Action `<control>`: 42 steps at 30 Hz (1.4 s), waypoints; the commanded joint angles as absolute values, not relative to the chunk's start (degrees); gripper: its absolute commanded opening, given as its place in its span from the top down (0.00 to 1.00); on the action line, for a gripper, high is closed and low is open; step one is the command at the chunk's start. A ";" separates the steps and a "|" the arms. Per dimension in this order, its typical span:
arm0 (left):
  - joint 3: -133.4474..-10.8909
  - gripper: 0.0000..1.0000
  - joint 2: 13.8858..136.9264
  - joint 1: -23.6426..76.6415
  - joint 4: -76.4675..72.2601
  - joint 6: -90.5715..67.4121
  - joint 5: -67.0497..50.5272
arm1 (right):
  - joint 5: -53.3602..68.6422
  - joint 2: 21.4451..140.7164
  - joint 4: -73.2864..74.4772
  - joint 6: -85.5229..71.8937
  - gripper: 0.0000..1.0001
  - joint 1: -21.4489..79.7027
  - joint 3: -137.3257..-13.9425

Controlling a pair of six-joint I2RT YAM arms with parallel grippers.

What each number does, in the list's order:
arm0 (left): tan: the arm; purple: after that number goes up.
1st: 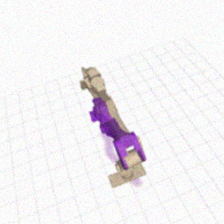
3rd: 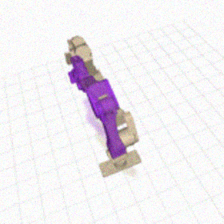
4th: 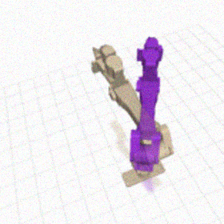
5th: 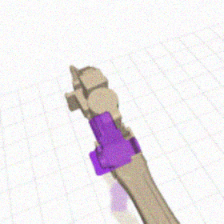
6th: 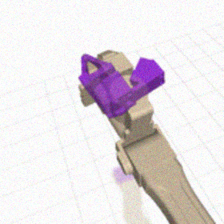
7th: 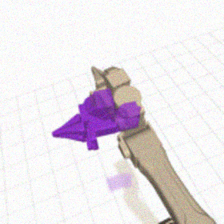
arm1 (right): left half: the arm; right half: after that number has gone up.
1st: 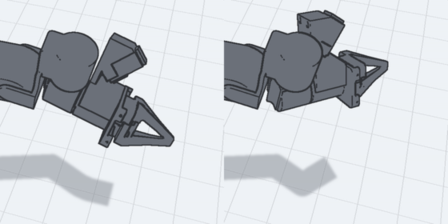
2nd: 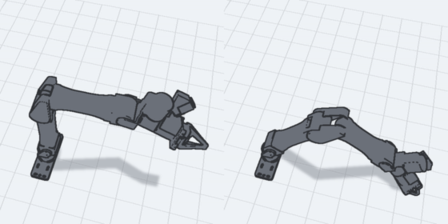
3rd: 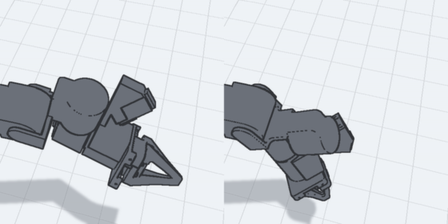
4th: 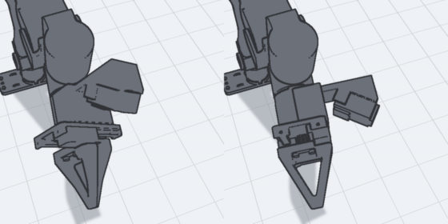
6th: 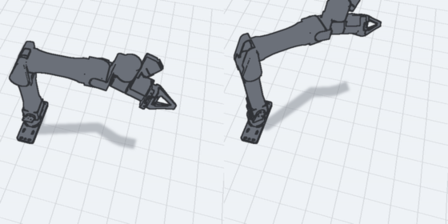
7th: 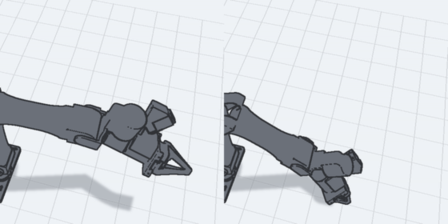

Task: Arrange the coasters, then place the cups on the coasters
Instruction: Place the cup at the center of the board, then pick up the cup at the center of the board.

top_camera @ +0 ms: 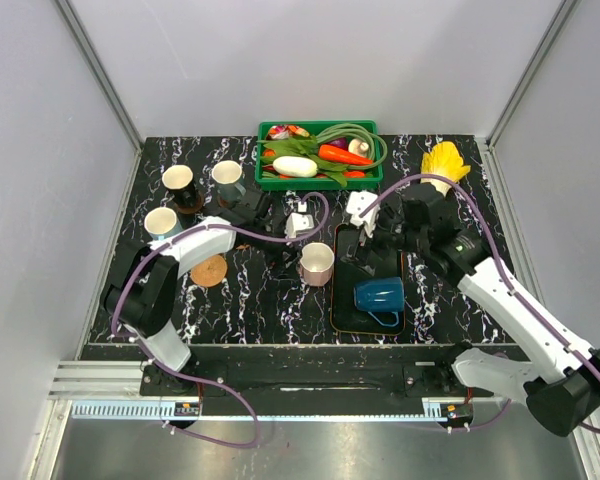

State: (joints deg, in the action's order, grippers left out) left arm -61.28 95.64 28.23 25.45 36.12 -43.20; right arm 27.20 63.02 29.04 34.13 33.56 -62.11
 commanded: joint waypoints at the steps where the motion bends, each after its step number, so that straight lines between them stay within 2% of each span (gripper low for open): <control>1: -64.07 0.15 96.33 29.70 25.22 38.15 -41.93 | 26.54 59.42 29.09 34.19 0.00 30.77 -61.44; 9: -65.30 0.32 98.17 31.81 25.14 35.69 -37.44 | 28.39 56.43 28.48 33.05 0.00 28.74 -61.35; 17: -63.73 0.38 98.00 34.80 23.65 31.56 -32.88 | 28.83 56.08 28.30 32.87 0.00 28.56 -60.82; 20: -62.14 0.45 96.95 35.68 21.45 29.71 -30.15 | 28.74 55.72 27.78 32.87 0.00 28.48 -60.30; 28: -61.08 0.69 96.68 36.47 19.78 27.60 -27.42 | 28.74 55.55 27.25 32.78 0.00 28.30 -59.77; 31: -61.26 0.76 96.68 36.56 19.86 27.51 -27.16 | 28.74 55.37 27.16 32.78 0.00 28.30 -59.59; 36: -61.00 1.00 96.42 36.65 19.95 27.86 -26.55 | 28.21 55.20 26.54 32.78 0.00 28.30 -58.89; 42: -59.86 1.00 93.17 36.48 19.08 27.60 -23.12 | 27.60 55.11 26.37 32.78 0.00 28.13 -58.89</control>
State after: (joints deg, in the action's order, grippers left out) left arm -61.17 97.76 36.45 22.15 27.97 -27.16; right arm 28.01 56.27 28.56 33.32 28.69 -58.85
